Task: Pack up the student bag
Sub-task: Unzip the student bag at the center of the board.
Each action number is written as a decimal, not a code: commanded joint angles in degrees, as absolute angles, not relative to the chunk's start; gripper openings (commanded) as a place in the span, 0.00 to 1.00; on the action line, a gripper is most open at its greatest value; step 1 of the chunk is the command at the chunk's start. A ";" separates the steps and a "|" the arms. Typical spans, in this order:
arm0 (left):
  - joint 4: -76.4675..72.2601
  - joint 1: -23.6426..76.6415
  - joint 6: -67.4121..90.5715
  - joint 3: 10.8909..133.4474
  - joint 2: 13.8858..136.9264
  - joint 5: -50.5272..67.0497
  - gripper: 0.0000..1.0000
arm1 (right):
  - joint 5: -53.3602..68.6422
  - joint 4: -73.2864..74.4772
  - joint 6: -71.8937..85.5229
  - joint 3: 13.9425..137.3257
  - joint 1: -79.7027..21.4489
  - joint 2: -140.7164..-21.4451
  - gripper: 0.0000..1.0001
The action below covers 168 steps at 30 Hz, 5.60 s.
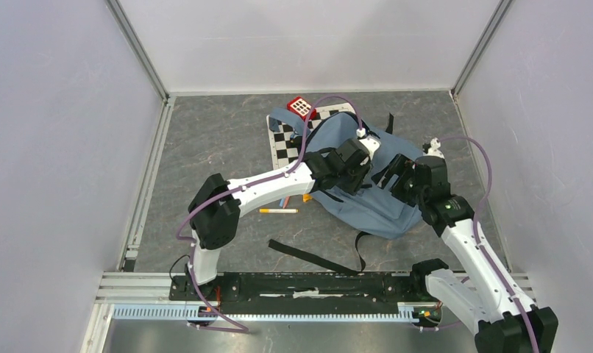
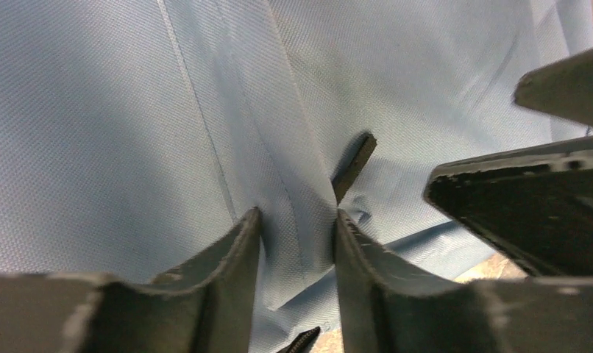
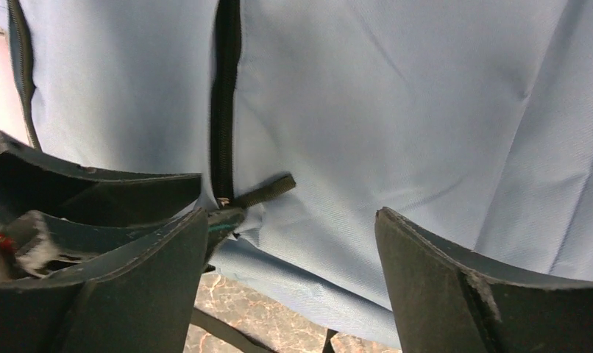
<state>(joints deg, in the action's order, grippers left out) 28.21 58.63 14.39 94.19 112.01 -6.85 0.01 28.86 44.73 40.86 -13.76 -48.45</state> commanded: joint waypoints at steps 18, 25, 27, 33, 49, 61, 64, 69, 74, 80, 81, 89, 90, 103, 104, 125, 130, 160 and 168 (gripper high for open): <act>9.23 54.12 27.20 79.09 101.61 8.38 0.02 | 8.77 14.22 49.40 33.96 -13.07 -50.66 0.58; 2.09 52.03 31.72 74.98 100.47 14.77 0.02 | 15.59 8.00 48.35 32.18 -12.99 -52.88 0.50; 1.41 51.73 32.50 74.58 100.46 15.23 0.02 | 16.22 7.94 47.86 32.12 -12.95 -53.22 0.48; 1.05 51.59 32.76 74.27 100.37 15.66 0.02 | 19.06 6.34 47.38 31.21 -13.03 -54.22 0.41; 2.57 51.50 30.97 73.09 99.37 15.45 0.21 | 14.40 5.36 38.58 33.06 -13.08 -55.04 0.00; 5.92 51.59 24.95 70.20 97.14 12.61 0.53 | 12.97 1.45 31.66 35.89 -13.05 -55.94 0.00; 6.66 51.59 24.23 70.81 97.89 12.30 0.52 | 12.71 0.86 29.75 37.04 -13.11 -56.60 0.00; 6.76 51.68 23.80 71.70 98.96 12.38 0.50 | 10.87 0.88 27.71 38.64 -13.09 -57.80 0.00; 6.44 51.68 22.91 72.74 100.31 13.10 0.38 | 10.31 1.00 26.97 39.17 -13.08 -58.95 0.00; 6.76 51.77 21.41 74.66 102.62 14.34 0.08 | 7.79 2.23 26.94 40.44 -13.09 -59.75 0.00; 7.00 51.77 21.11 74.80 102.73 14.33 0.05 | 7.09 2.56 27.05 40.66 -13.07 -59.92 0.00; 11.28 51.86 16.67 74.45 102.51 13.82 0.02 | 0.36 6.95 27.91 45.30 -13.09 -64.03 0.00; 11.79 51.85 16.18 74.19 102.39 13.65 0.02 | -1.43 7.24 27.57 45.86 -13.03 -64.43 0.00; 17.64 51.86 12.27 74.95 100.69 12.73 0.02 | -7.32 7.39 22.81 52.98 -11.62 -72.86 0.00; 18.29 51.86 12.22 76.14 100.73 12.75 0.02 | -6.84 7.45 22.85 53.48 -11.39 -73.16 0.00; 26.48 50.10 18.68 106.31 118.54 11.43 0.65 | -1.61 7.22 21.93 53.92 -11.15 -72.61 0.00; 27.43 50.01 17.69 106.61 119.99 11.65 0.52 | -1.75 7.23 21.63 54.31 -11.16 -72.55 0.00; 20.21 49.82 14.63 91.37 110.25 14.16 0.02 | -8.97 7.57 20.87 59.20 -9.78 -78.06 0.00; 20.31 49.81 14.30 88.41 109.21 16.23 0.02 | -10.47 6.44 18.88 63.22 -7.94 -82.24 0.00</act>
